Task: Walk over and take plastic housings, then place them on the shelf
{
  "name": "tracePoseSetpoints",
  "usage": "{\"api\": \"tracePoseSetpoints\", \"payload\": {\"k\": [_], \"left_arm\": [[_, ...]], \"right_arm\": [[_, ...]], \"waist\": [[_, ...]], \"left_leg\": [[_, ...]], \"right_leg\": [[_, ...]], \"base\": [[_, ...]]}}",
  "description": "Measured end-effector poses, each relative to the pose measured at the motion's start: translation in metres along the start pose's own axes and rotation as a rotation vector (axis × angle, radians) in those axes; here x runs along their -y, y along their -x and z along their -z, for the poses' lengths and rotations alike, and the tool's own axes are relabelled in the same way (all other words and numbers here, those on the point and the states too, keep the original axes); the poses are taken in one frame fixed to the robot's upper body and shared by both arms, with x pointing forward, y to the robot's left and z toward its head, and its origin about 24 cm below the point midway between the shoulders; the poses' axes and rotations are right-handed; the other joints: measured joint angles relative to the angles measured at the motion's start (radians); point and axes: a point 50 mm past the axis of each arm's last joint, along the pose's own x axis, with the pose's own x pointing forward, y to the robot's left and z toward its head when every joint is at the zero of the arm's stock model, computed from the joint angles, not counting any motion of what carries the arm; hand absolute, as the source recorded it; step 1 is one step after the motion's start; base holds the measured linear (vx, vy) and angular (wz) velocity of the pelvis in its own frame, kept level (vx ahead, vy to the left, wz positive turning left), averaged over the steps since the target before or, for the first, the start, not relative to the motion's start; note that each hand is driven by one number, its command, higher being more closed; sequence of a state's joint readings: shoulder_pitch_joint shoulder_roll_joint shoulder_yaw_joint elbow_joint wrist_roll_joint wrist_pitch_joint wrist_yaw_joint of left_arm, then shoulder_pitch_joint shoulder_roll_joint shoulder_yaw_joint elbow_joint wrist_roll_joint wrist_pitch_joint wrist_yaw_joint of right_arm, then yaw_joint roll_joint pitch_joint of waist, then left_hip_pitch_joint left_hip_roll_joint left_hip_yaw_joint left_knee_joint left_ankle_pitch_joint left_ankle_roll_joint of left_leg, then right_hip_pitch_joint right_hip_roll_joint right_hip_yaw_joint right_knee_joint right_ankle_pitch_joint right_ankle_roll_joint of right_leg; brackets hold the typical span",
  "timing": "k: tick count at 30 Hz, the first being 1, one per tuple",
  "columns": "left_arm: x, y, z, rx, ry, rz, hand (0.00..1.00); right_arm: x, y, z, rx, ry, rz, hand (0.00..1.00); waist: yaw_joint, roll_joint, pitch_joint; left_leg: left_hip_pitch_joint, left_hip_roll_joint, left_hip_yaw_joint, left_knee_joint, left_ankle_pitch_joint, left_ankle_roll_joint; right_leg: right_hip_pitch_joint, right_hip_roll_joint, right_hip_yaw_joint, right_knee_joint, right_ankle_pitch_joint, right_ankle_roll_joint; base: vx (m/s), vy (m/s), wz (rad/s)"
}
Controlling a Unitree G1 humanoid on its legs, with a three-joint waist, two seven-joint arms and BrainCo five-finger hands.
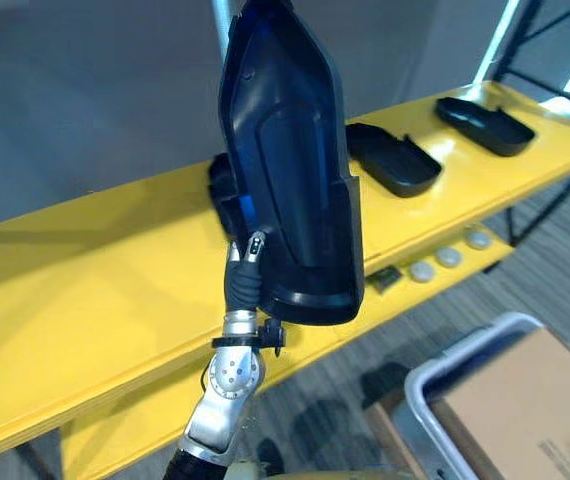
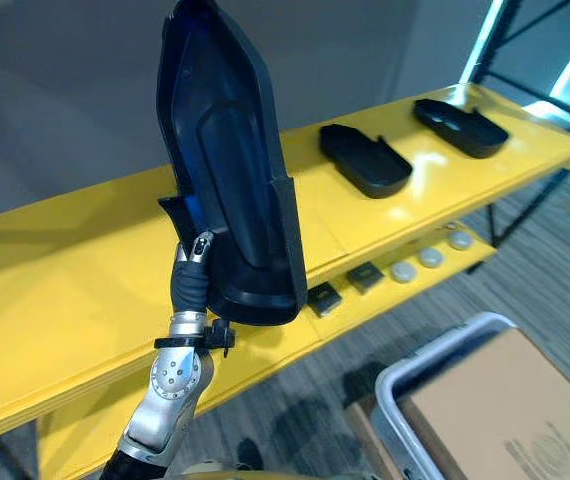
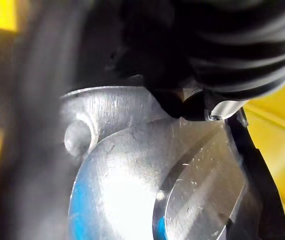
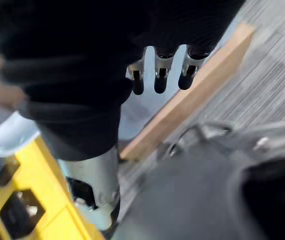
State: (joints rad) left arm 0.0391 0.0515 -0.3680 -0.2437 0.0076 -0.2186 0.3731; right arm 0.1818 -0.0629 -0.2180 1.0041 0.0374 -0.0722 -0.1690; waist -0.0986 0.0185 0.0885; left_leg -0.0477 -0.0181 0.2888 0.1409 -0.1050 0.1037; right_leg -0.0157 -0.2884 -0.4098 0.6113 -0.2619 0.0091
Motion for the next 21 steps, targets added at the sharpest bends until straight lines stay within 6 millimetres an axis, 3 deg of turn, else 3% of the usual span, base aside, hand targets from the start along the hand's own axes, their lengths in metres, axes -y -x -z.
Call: {"api": "tracePoseSetpoints", "payload": {"k": [1,3,4,6,8,10,12,14,21], "left_arm": [[-0.001,0.0,0.004,-0.011,-0.011,-0.003,1.0],[-0.002,0.002,0.011,-0.037,-0.031,-0.004,1.0],[-0.004,0.004,0.014,-0.05,-0.052,-0.013,1.0],[-0.008,0.008,0.017,-0.068,-0.068,-0.033,1.0],[-0.016,0.018,0.024,-0.113,-0.076,-0.074,1.0],[-0.024,0.023,0.028,-0.142,-0.091,-0.104,1.0],[-0.027,0.026,0.03,-0.156,-0.096,-0.106,1.0],[-0.03,0.03,0.032,-0.174,-0.109,-0.097,1.0],[-0.029,0.032,0.039,-0.207,-0.126,-0.043,1.0]], "right_arm": [[0.0,0.0,0.0,0.003,0.001,-0.001,0.0],[0.001,0.002,0.004,-0.007,0.009,0.002,0.0],[0.0,0.004,0.01,-0.019,0.027,-0.006,0.0],[-0.002,0.006,0.015,-0.03,0.027,-0.013,0.0],[0.004,0.004,0.011,-0.018,0.039,-0.003,0.0],[0.006,0.003,0.009,-0.014,0.058,-0.002,0.0],[0.004,0.003,0.009,-0.01,0.065,-0.012,0.0],[-0.004,0.004,0.006,0.0,0.057,-0.03,0.0],[-0.009,0.001,-0.007,0.033,0.057,-0.039,0.0]], "waist": [[-0.002,-0.001,0.0],[-0.006,-0.006,-0.001],[-0.02,-0.022,0.002],[-0.024,-0.051,-0.003],[-0.005,-0.016,-0.004],[0.006,-0.002,-0.006],[0.005,-0.006,-0.009],[0.005,-0.032,-0.019],[0.003,-0.034,-0.02]], "left_leg": [[0.015,-0.003,-0.027,-0.013,0.004,-0.006],[0.021,-0.022,-0.069,-0.023,0.009,-0.015],[0.021,-0.051,-0.104,-0.02,0.009,-0.016],[0.026,-0.085,-0.137,-0.019,0.008,-0.016],[0.015,-0.066,-0.147,-0.02,-0.005,-0.034],[0.024,-0.039,-0.147,-0.023,0.008,-0.043],[0.046,-0.026,-0.148,-0.051,0.017,-0.056],[0.09,-0.01,-0.147,-0.109,0.036,-0.083],[0.09,0.007,-0.15,-0.125,0.061,-0.099]], "right_leg": [[-0.044,0.069,0.105,-0.022,-0.025,0.004],[-0.08,0.147,0.235,-0.099,-0.03,0.02],[-0.086,0.153,0.28,-0.169,-0.021,0.025],[-0.084,0.14,0.298,-0.221,0.028,0.042],[-0.068,0.161,0.285,-0.278,0.044,0.041],[-0.032,0.188,0.263,-0.347,0.08,0.034],[0.004,0.206,0.251,-0.387,0.093,0.023],[0.044,0.229,0.245,-0.439,0.109,0.012],[0.071,0.248,0.213,-0.487,0.14,-0.003]], "base": [[0.11,0.027,0.63],[0.09,-0.007,0.94],[0.08,-0.033,1.18],[0.15,-0.091,0.85],[0.16,-0.081,0.23],[0.21,-0.113,-0.01],[0.16,-0.123,0.06],[0.17,-0.157,0.01],[0.08,-0.053,0.12]]}}
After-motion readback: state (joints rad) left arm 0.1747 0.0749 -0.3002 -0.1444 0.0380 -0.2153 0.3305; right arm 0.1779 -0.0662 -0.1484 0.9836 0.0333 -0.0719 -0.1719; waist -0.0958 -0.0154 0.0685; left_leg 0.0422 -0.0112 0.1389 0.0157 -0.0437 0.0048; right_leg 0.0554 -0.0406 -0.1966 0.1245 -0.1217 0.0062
